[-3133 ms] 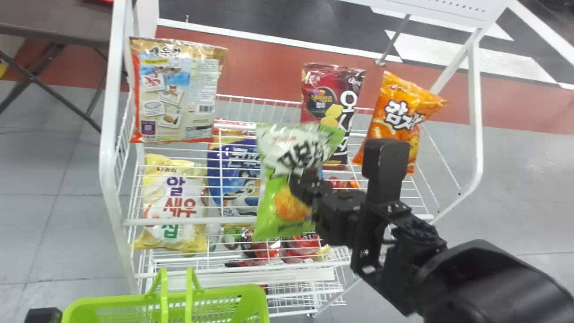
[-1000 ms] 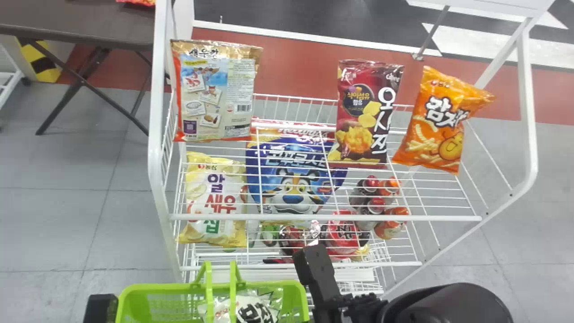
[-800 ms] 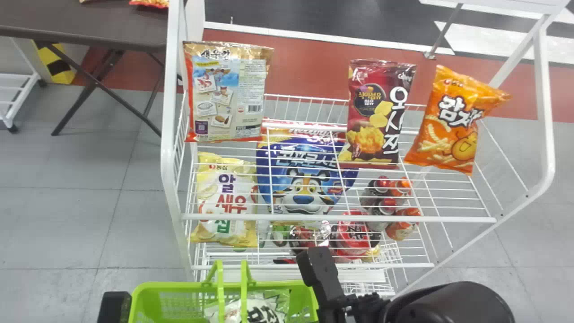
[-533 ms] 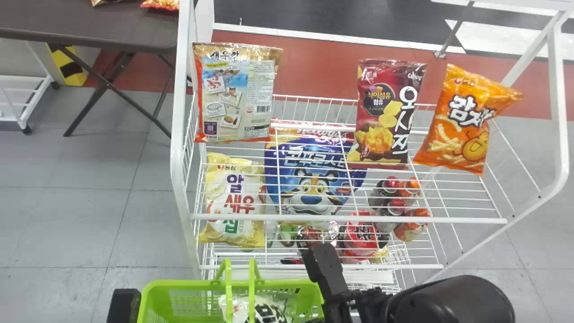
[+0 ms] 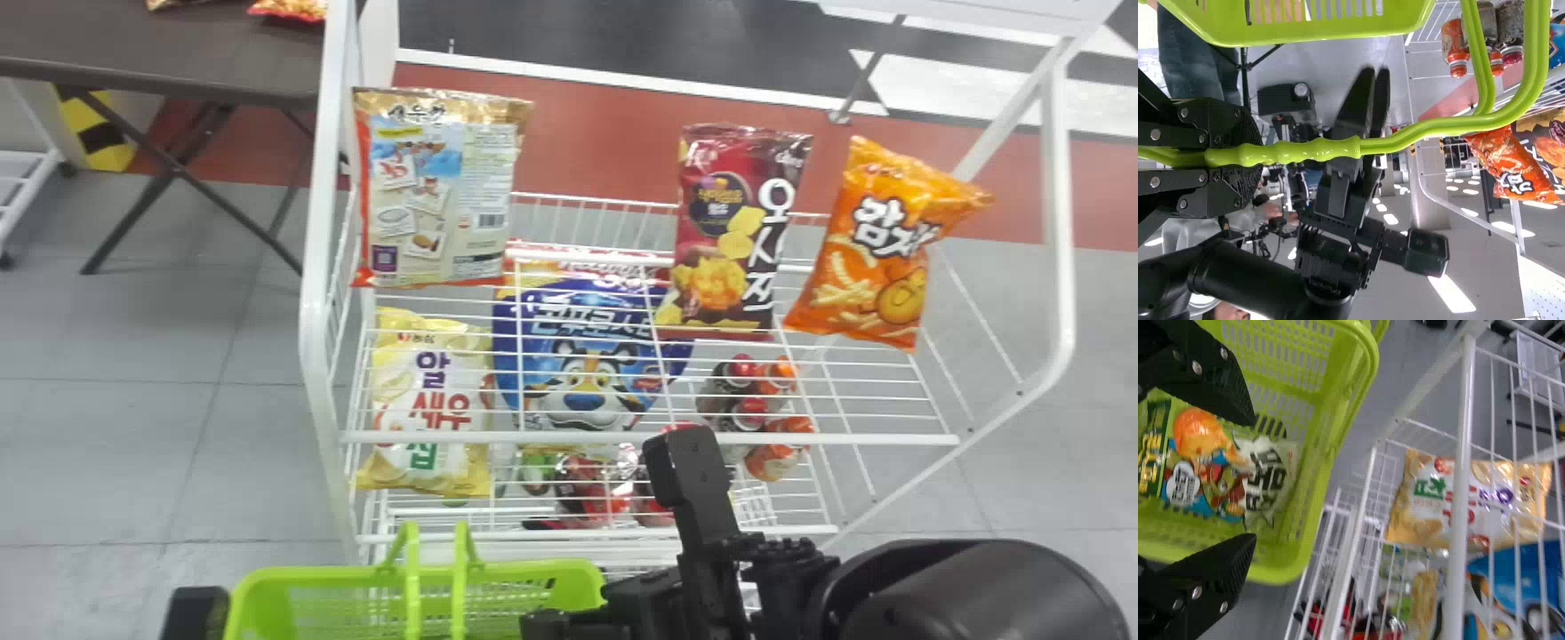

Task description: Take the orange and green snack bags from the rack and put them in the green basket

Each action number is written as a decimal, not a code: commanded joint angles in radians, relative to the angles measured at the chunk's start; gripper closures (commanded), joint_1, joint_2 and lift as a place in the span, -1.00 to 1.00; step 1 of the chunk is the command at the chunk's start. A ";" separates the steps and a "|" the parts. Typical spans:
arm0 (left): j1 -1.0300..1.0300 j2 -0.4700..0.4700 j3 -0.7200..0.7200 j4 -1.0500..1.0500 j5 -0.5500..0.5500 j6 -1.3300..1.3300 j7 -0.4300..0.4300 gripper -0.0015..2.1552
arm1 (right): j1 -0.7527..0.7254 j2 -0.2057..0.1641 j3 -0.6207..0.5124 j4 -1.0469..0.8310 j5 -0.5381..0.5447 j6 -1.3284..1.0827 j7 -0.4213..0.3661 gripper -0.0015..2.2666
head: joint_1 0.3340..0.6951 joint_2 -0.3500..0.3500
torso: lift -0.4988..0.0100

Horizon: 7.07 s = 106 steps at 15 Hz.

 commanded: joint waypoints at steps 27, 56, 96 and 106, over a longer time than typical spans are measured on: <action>-0.005 0.005 -0.005 0.009 -0.005 0.003 -0.006 0.99 | -0.296 -0.042 -0.419 0.705 0.159 -1.336 0.084 -0.93 | 1.00 -1.00 | 0.96; -0.005 0.003 0.014 0.014 -0.001 0.000 -0.009 0.99 | -0.359 -0.068 -0.425 0.776 0.174 -1.385 0.066 0.98 | 1.00 -1.00 | 0.96; 0.005 -0.002 0.012 0.011 0.000 -0.006 -0.014 0.99 | 0.084 0.019 0.007 0.197 -0.017 -0.222 0.175 0.99 | 1.00 -0.69 | 0.96; 0.005 -0.002 0.009 0.009 0.000 -0.009 -0.014 0.99 | 0.095 -0.002 0.018 0.104 0.050 -0.081 0.164 -0.95 | 1.00 -0.69 | 0.96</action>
